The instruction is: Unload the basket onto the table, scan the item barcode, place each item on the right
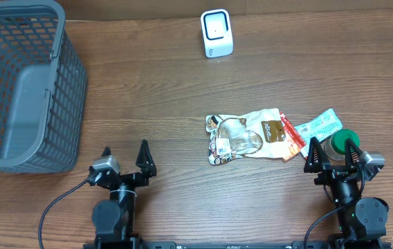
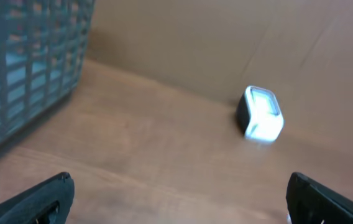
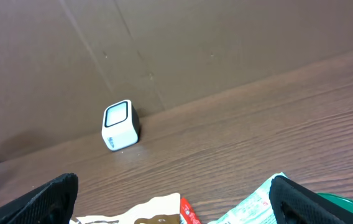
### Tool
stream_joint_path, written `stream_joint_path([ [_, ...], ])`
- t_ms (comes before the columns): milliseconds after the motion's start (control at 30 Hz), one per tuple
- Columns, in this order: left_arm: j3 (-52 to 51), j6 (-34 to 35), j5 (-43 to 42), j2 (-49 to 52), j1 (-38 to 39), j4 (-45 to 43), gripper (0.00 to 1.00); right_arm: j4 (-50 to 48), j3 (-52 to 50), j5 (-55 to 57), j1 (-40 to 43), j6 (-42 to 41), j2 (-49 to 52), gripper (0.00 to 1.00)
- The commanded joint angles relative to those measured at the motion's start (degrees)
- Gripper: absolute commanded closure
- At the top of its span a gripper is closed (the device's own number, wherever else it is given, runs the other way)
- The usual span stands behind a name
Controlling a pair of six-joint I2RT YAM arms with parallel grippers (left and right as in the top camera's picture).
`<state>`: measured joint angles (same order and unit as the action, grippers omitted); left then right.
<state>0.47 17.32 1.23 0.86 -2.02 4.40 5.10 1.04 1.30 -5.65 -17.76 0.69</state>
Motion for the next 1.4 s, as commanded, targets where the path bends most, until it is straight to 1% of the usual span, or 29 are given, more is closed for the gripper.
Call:
stream_joint_path([
  [0, -0.2, -8.7, -0.3, -0.7, -0.2, 0.0, 0.0, -0.4, -0.6, -0.3, 0.3, 0.2, -0.5, 0.0],
  [67, -0.2, -12.1, -0.9, -0.7, -0.2, 0.0, 0.0, -0.4, -0.6, -0.3, 0.3, 0.2, -0.5, 0.0],
  [133, -0.2, -13.7, -0.9, -0.7, -0.2, 0.0, 0.0, -0.4, -0.6, -0.3, 0.3, 0.2, -0.5, 0.0],
  [1367, -0.2, -13.7, -0.8, -0.6, -0.2, 0.0, 0.0, -0.4, -0.6, -0.3, 0.3, 0.2, -0.5, 0.0],
])
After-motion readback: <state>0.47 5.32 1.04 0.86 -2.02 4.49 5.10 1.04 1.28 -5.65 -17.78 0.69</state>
